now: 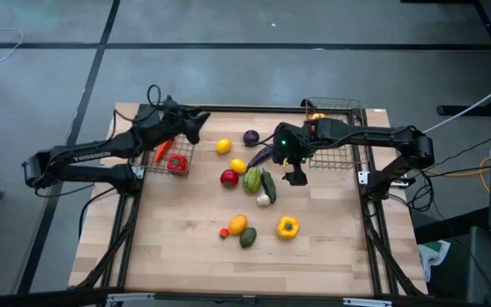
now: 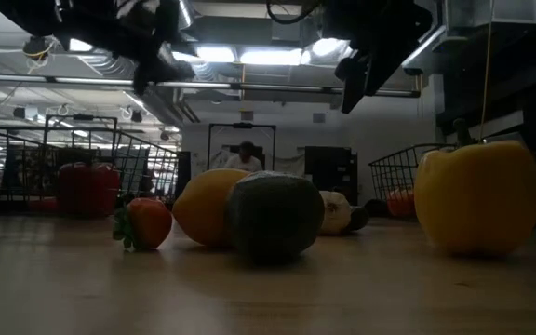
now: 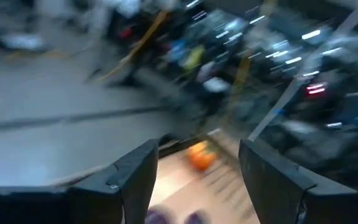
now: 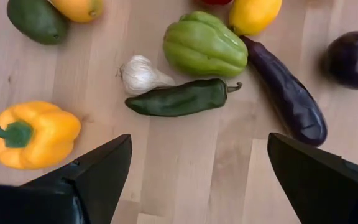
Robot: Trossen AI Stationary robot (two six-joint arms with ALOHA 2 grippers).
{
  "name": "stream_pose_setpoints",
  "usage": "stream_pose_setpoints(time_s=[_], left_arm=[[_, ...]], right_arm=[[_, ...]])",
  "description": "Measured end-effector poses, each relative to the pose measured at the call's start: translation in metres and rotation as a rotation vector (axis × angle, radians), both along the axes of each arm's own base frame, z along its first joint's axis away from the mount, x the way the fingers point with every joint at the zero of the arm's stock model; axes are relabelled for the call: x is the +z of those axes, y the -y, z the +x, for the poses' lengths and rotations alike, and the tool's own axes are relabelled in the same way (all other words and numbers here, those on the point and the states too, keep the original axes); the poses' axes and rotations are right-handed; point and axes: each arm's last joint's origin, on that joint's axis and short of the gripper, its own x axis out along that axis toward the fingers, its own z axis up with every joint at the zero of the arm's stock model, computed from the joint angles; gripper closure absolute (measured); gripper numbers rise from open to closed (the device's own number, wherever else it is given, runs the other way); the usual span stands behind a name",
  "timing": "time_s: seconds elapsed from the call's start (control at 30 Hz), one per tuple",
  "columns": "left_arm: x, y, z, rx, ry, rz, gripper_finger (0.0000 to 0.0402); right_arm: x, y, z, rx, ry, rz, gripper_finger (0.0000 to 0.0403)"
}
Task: Sort produce into baskets
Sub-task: Put the violet eggplant into the left gold wire basket
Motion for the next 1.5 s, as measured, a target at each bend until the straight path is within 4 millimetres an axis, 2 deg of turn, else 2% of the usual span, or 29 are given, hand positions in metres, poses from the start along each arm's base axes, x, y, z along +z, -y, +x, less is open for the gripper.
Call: stream_pose_setpoints(time_s=[0.07, 0.27, 0.5, 0.63, 0.77, 0.97, 1.07, 1.23, 1.5], left_arm=[[0.005, 0.006, 0.010, -0.050, 0.014, 0.056, 0.0180], [0.016, 0.019, 0.050, -0.164, -0.103, 0.162, 0.0180], [0.005, 0.030, 0.098, -0.267, -0.272, 0.183, 0.0180], [-0.002, 0.043, 0.123, -0.351, -0.322, 0.203, 0.0180], [-0.010, 0.055, 0.144, -0.406, -0.385, 0.148, 0.0180], [-0.013, 0.065, 0.161, -0.428, -0.534, -0.029, 0.0180], [-0.013, 0.066, 0.166, -0.422, -0.613, -0.090, 0.0180], [-0.016, 0.061, 0.179, -0.420, -0.674, -0.090, 0.0180], [-0.045, 0.035, 0.199, -0.379, -0.747, -0.106, 0.0180]], right_arm=[[0.000, 0.000, 0.000, 0.001, 0.000, 0.000, 0.0031], [-0.001, 0.000, -0.003, -0.005, -0.031, -0.014, 0.0031], [-0.005, -0.002, -0.015, 0.021, -0.167, -0.002, 0.0031], [-0.006, -0.002, -0.020, 0.017, -0.214, -0.012, 0.0031], [-0.006, 0.001, -0.020, -0.010, -0.233, -0.107, 0.0031], [-0.007, 0.004, -0.024, -0.017, -0.281, -0.209, 0.0031], [-0.007, 0.004, -0.026, -0.008, -0.308, -0.218, 0.0031], [0.000, 0.003, -0.033, 0.006, -0.296, -0.224, 0.0031], [0.028, -0.001, -0.057, -0.024, -0.175, -0.237, 0.0031]])
